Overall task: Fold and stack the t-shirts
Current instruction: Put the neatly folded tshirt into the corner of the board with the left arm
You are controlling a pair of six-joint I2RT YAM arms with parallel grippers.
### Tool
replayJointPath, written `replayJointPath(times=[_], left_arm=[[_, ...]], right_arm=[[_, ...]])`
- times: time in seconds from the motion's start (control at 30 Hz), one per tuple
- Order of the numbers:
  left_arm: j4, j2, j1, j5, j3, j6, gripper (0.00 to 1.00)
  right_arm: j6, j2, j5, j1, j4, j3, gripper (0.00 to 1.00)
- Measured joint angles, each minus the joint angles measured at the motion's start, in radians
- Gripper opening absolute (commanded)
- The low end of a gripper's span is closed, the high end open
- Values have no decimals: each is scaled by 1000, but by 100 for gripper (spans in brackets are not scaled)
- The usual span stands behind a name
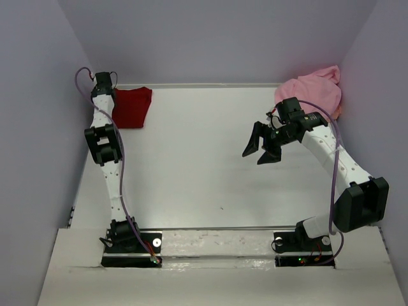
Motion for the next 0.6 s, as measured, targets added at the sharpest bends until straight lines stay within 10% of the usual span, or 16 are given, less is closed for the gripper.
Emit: replayJointPath(times=[0.2,0.3,0.6], left_arm=[[8,0,-5,-10,0,-6,64],[21,-1,-5,-41,-8,-14,97],[89,-59,-7,-118,-116,-31,99]], right_arm=[[1,0,-7,0,1,-2,79],[1,0,-8,0,1,-2,79],[1,0,-18,0,8,-15,79]])
